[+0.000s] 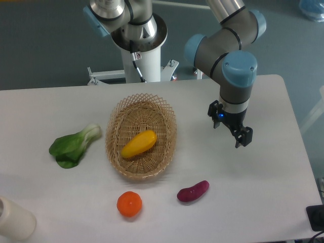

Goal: Pick up the mango from the basket

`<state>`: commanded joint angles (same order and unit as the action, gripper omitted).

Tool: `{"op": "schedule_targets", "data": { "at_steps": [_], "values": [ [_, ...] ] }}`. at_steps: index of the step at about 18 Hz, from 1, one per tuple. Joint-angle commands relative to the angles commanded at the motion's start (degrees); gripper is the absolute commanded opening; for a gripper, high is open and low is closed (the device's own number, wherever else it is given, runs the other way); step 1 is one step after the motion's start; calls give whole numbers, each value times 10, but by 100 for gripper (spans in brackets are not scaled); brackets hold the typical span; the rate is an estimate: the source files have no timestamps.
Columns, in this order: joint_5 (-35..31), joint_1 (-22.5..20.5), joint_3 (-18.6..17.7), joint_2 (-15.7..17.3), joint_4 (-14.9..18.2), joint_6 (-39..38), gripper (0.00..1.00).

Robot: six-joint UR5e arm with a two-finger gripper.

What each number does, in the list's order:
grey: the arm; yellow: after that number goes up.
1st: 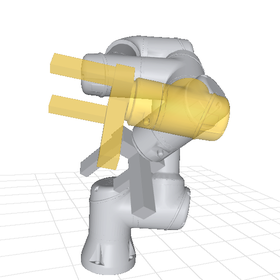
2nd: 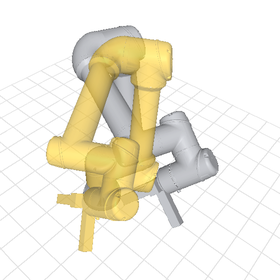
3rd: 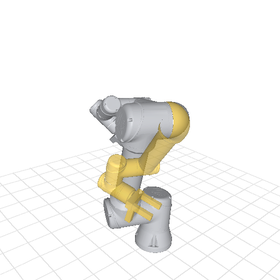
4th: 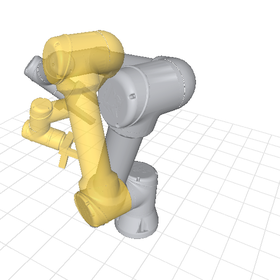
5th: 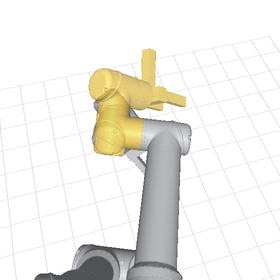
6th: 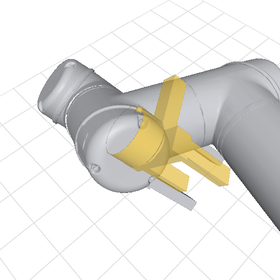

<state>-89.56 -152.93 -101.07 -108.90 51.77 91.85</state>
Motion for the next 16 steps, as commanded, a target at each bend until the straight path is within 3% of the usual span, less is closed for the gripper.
{"op": "schedule_targets", "data": {
  "at_steps": [12,16],
  "values": [
    [5,6,-5,3,-1,-7,100],
    [6,37,-4,0,-2,-84,100]
  ]
}}
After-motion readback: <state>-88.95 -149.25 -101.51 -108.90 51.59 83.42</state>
